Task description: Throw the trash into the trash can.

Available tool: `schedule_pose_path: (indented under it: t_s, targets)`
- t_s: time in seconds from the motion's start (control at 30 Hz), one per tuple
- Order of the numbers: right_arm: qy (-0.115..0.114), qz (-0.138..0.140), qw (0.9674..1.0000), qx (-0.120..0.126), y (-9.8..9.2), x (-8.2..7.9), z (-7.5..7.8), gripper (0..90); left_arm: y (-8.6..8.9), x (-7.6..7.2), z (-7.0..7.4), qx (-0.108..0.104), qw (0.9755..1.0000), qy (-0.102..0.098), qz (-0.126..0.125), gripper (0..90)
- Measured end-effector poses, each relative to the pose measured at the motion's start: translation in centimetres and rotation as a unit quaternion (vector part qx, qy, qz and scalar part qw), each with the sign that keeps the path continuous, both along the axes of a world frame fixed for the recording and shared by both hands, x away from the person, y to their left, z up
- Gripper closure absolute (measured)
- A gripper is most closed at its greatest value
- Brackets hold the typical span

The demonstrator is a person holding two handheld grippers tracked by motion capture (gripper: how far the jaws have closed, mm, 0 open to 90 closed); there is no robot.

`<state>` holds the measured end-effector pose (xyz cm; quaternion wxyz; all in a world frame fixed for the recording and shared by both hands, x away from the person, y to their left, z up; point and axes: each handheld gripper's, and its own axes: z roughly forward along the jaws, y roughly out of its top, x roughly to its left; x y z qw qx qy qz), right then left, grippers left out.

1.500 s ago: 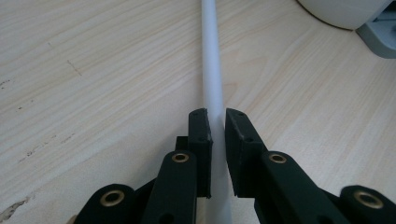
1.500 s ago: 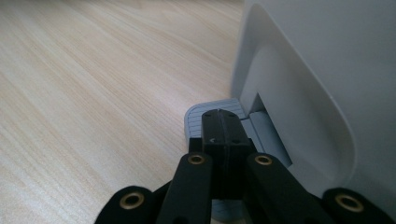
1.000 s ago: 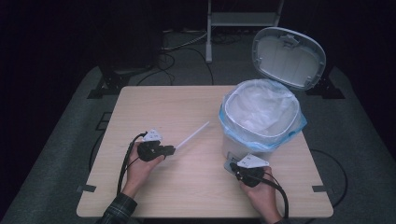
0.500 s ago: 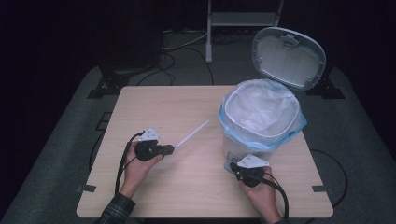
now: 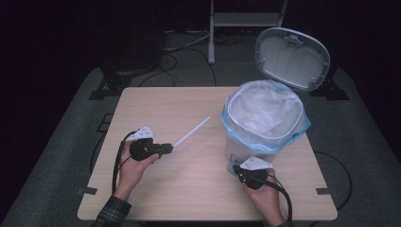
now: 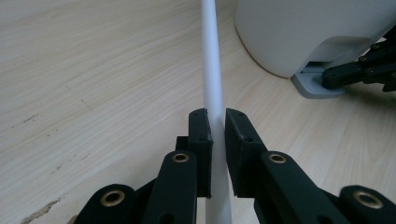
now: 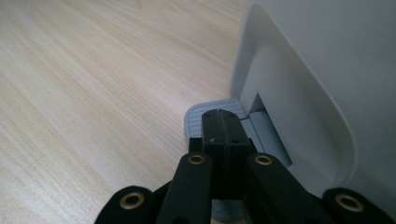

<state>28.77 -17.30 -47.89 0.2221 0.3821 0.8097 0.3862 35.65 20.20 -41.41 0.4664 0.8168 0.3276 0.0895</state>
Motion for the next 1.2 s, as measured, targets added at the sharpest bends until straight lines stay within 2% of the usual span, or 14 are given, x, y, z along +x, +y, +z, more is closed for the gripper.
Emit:
schedule_pose_path:
  t_s: [0.23, 0.67, 1.07, 1.2]
  targets:
    - [0.000, -0.001, 1.0000, 0.000, 0.0, 0.0, 0.0, 89.9, 0.5, -0.2, 1.1, -0.012, 0.9999, -0.003, 0.001, 81.4]
    - [0.000, -0.002, 1.0000, 0.000, 0.0, 0.0, 0.0, 89.9, 0.4, -0.3, 3.0, -0.020, 0.9997, -0.012, 0.006, 81.4]
    - [0.000, -0.003, 1.0000, 0.002, 0.0, 0.0, 0.0, 89.9, 0.4, -0.5, 5.0, -0.037, 0.9990, -0.025, -0.003, 81.5]
    - [-0.007, 0.002, 1.0000, -0.001, -0.1, 0.1, -0.1, 89.9, 0.2, -0.5, 6.1, -0.041, 0.9987, -0.030, -0.009, 81.5]
